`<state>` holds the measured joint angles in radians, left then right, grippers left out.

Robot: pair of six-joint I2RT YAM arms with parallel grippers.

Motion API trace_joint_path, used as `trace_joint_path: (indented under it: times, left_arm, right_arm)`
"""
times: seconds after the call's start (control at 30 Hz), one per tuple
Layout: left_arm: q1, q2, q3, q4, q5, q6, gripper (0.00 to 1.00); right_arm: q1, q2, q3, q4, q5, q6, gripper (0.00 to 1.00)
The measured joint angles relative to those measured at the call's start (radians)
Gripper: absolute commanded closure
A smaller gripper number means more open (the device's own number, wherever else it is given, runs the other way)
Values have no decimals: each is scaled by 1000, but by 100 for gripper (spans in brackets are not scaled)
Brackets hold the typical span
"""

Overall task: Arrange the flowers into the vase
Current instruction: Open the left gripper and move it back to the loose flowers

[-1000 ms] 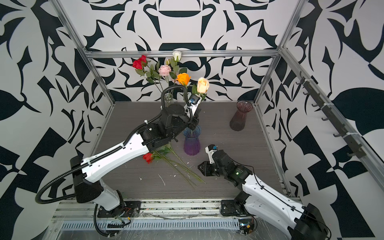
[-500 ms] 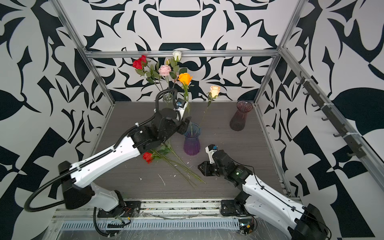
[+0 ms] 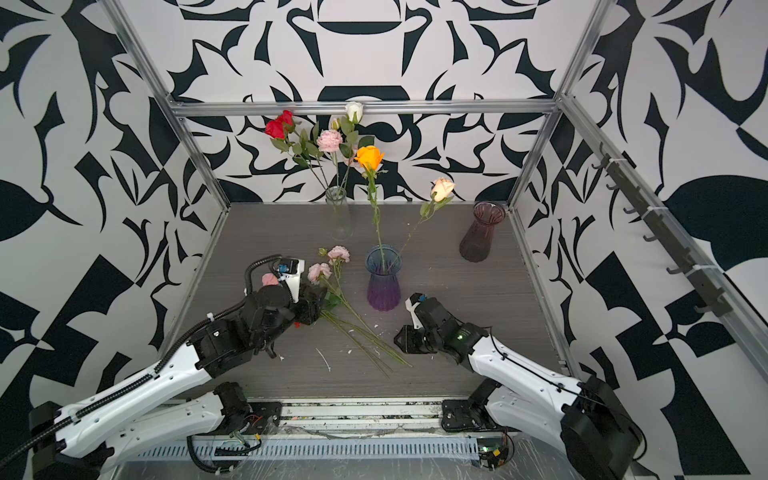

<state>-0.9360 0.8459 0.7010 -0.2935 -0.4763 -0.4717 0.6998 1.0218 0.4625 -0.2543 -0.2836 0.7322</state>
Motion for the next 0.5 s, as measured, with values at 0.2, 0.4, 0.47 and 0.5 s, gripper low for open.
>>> trace_joint_path:
  times: [0.2,0.4,0.47,0.5]
  left_arm:
    - [27,-26,-136,5,33,-89,51]
    - [198,-2,-150,51,155,-140,51]
    - [284,43,-150,79,230,-160,56]
    - [327,73,-150,91,277,-171,60]
  right_arm:
    - [0,37,12,16,-11,2,73]
    - [0,-7,13,16,0,6,73]
    - [0,-11,13,15,5,10,73]
    - [0,-11,13,15,9,12,72]
